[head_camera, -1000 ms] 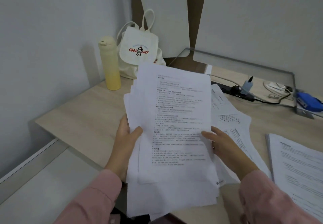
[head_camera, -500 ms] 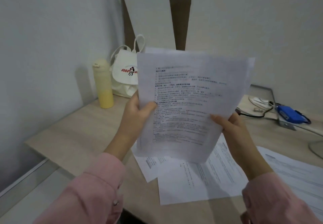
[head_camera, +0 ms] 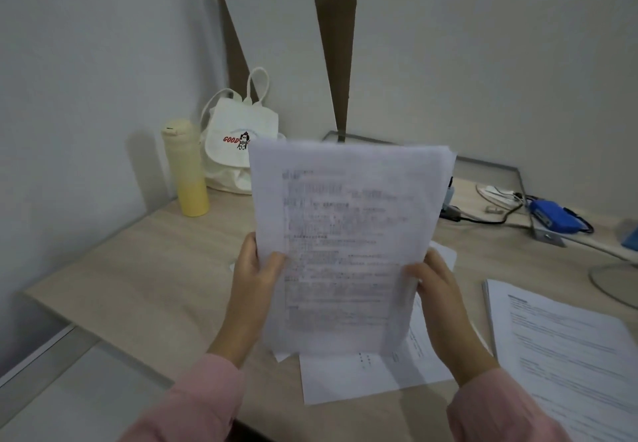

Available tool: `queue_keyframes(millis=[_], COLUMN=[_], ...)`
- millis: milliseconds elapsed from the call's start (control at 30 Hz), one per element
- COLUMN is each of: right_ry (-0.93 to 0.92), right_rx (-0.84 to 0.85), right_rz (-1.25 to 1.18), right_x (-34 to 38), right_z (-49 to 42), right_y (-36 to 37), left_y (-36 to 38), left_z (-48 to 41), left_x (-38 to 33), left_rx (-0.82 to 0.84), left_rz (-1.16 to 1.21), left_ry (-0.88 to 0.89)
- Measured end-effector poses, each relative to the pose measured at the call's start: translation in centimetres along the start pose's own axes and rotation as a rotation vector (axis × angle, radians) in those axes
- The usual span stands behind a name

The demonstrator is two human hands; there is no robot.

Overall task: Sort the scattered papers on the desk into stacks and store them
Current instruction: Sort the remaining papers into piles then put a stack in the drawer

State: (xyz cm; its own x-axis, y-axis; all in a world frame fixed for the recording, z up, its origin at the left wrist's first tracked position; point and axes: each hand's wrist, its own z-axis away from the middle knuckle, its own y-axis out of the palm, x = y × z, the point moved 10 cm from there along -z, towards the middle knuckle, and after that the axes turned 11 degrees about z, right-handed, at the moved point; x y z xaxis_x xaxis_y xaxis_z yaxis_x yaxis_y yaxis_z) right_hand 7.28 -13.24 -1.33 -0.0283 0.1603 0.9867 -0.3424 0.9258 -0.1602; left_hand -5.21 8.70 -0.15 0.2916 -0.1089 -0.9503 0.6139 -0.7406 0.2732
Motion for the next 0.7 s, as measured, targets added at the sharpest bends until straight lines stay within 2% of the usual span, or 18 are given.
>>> queue_keyframes(millis=[100, 167, 300, 500, 700], right_ry=[0.120, 0.151, 0.047, -0.079, 0.128], right_rx=[0.071, 0.049, -0.015, -0.164, -0.324], right_rz=[0.107, 0.131, 0.111, 0.136, 0.251], right_x=[-3.1, -3.5, -0.5, 2.2, -2.9], right_z=[1.0, 1.3, 1.8, 3.1, 5.1], right_y=[0.5, -0.4, -3.6, -12.1, -21.8], left_y=[0.5, 1.0, 3.7, 11.4, 19.7], left_z=[1.5, 1.8, 2.0, 3.3, 6.2], left_x=[2.4, 2.4, 0.4, -0.4, 5.4], left_rx=[0.019, 0.007, 0.037, 0.221, 0.350], left_rz=[-0.043, -0.081, -0.079, -0.016, -0.008], left_ry=[-0.103, -0.095, -0.026, -0.027, -0.236])
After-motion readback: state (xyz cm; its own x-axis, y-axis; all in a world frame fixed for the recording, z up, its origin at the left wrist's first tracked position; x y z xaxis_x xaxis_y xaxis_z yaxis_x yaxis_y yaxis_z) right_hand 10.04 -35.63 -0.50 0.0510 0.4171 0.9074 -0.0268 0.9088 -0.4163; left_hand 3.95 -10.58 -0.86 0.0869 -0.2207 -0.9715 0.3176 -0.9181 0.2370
